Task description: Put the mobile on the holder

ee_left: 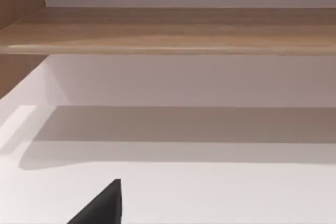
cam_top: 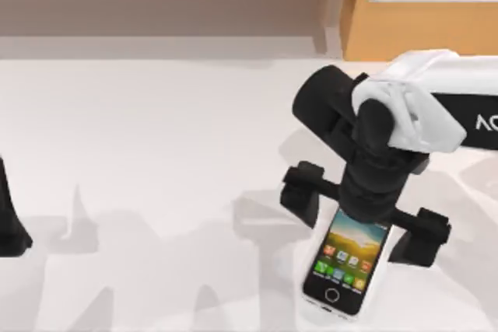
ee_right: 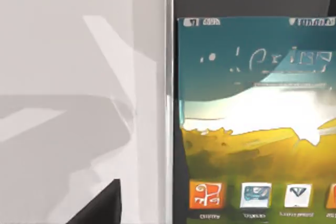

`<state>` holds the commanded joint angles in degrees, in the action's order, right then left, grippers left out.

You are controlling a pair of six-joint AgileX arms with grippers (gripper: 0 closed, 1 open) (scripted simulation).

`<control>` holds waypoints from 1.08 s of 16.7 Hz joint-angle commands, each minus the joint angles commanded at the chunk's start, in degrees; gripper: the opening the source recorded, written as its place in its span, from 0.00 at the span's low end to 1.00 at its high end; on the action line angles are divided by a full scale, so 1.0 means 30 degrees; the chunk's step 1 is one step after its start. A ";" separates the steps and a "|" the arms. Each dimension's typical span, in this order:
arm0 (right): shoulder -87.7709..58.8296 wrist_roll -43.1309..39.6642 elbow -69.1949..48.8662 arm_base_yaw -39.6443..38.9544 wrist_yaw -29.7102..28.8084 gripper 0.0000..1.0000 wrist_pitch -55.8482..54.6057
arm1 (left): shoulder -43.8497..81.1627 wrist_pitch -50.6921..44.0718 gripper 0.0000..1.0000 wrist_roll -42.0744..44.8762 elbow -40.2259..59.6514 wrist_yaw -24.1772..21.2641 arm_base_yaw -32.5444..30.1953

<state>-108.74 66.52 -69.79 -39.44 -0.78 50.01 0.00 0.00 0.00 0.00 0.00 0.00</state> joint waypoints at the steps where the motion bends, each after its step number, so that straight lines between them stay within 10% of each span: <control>1: -0.0387 0.0015 0.0396 -0.0002 -0.0002 1.00 -0.0860 | 0.0000 0.0000 1.00 0.0000 0.0000 0.0000 0.0000; 9: -0.1745 0.0060 0.1757 -0.0025 -0.0011 1.00 -0.3496 | 0.0000 0.0000 1.00 0.0000 0.0000 0.0000 0.0000; 18: -0.1745 0.0060 0.1757 -0.0025 -0.0011 0.32 -0.3496 | 0.0000 0.0000 1.00 0.0000 0.0000 0.0000 0.0000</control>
<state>-113.97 66.70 -64.52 -39.52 -0.81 39.53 0.00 0.00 0.00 0.00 0.00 0.00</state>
